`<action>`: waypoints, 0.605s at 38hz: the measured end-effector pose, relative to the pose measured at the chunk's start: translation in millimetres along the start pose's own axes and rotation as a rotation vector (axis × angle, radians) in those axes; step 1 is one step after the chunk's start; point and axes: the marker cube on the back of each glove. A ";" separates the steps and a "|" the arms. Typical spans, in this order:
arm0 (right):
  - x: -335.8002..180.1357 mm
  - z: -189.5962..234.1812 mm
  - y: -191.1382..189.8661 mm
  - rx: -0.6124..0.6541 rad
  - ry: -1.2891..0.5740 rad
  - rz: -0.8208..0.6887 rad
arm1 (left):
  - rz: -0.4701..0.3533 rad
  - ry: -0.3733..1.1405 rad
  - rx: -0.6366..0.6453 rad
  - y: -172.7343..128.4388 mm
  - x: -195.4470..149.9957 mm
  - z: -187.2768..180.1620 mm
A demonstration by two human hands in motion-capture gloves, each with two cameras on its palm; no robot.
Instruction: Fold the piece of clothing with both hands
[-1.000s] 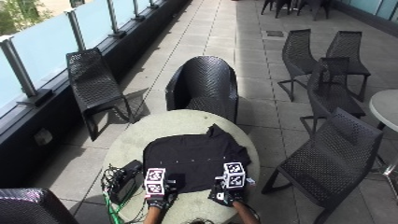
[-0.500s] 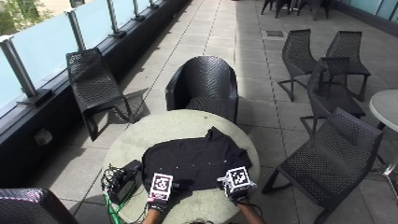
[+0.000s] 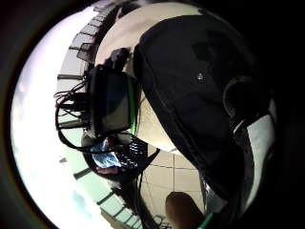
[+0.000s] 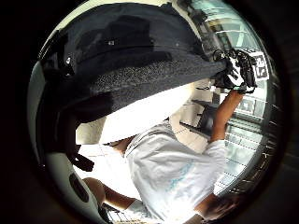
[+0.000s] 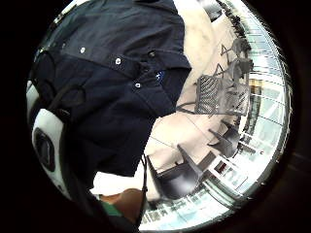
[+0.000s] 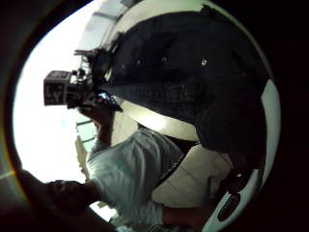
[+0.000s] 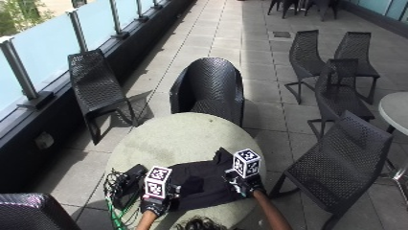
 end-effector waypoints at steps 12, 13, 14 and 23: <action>-0.2 -79.7 -114.8 0.009 0.163 0.331 | -0.296 -0.221 0.028 -112.1 -32.9 -72.5; 4.5 -75.3 -128.8 0.014 0.177 0.344 | -0.302 -0.213 -0.001 -107.7 -30.6 -77.8; 8.1 -70.0 -140.9 0.012 0.184 0.353 | -0.303 -0.196 -0.036 -103.4 -28.2 -80.5; 26.0 -32.4 -195.8 0.098 0.235 0.370 | -0.326 -0.101 -0.077 -129.2 -39.1 -41.4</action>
